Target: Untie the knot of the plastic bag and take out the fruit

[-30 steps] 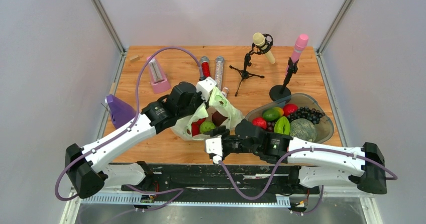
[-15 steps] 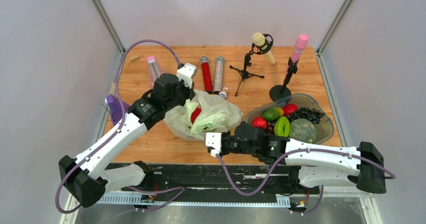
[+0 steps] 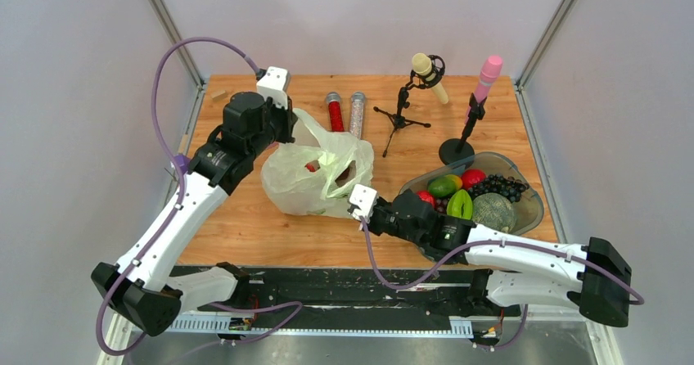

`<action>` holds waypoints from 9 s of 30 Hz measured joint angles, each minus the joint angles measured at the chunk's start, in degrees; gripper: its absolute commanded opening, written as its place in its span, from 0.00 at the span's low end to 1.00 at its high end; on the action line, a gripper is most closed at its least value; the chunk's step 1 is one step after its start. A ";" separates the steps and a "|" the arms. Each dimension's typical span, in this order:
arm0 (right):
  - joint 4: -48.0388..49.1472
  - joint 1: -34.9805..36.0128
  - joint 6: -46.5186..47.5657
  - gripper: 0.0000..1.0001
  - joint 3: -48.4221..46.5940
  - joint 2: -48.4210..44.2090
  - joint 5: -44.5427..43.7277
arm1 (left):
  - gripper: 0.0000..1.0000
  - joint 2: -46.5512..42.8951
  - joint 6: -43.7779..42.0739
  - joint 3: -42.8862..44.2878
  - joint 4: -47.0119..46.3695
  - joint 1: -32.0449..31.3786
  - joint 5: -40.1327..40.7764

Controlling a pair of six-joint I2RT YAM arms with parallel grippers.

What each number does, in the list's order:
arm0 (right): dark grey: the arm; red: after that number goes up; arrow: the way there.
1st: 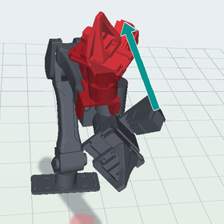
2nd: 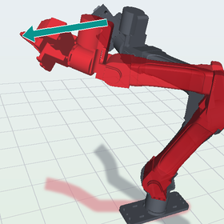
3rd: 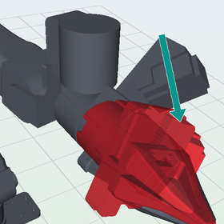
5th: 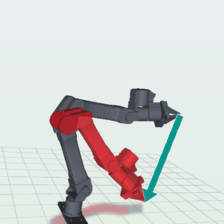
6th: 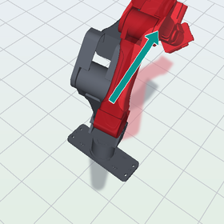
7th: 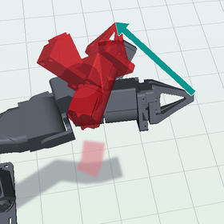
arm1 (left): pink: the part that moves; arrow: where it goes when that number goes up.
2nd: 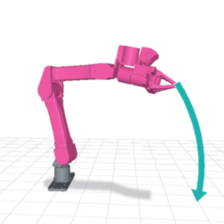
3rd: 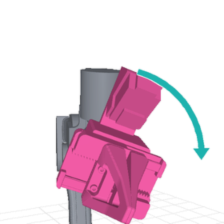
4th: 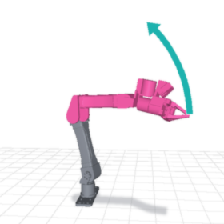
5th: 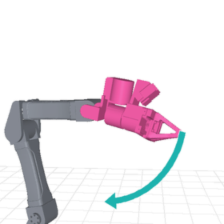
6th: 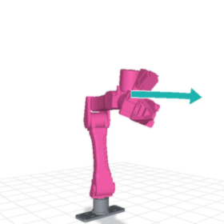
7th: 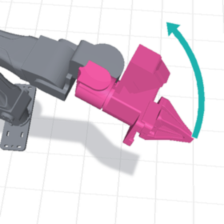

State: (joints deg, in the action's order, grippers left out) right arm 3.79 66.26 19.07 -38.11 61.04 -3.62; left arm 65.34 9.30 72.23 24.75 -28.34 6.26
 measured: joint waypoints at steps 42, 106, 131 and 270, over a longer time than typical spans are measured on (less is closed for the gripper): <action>-10.51 -3.96 -16.26 0.28 -11.47 -4.33 -4.74 | 0.05 -1.07 0.42 -7.80 -6.56 1.03 -24.85; -6.45 -13.35 -33.64 0.05 -18.38 22.12 -13.55 | 0.14 -1.22 -0.63 -9.64 -3.74 1.01 -29.05; 2.56 -18.29 -34.69 0.20 -13.35 20.74 14.95 | 0.45 -1.20 -0.68 -11.65 11.61 -10.03 -4.20; 8.50 -16.22 -38.88 0.54 -10.71 20.76 18.03 | 0.47 -9.29 9.99 -25.42 6.08 -10.32 3.32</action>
State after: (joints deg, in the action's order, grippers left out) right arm 12.29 50.04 -19.81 -48.82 81.80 14.41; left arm 56.05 19.29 46.81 30.83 -38.65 9.58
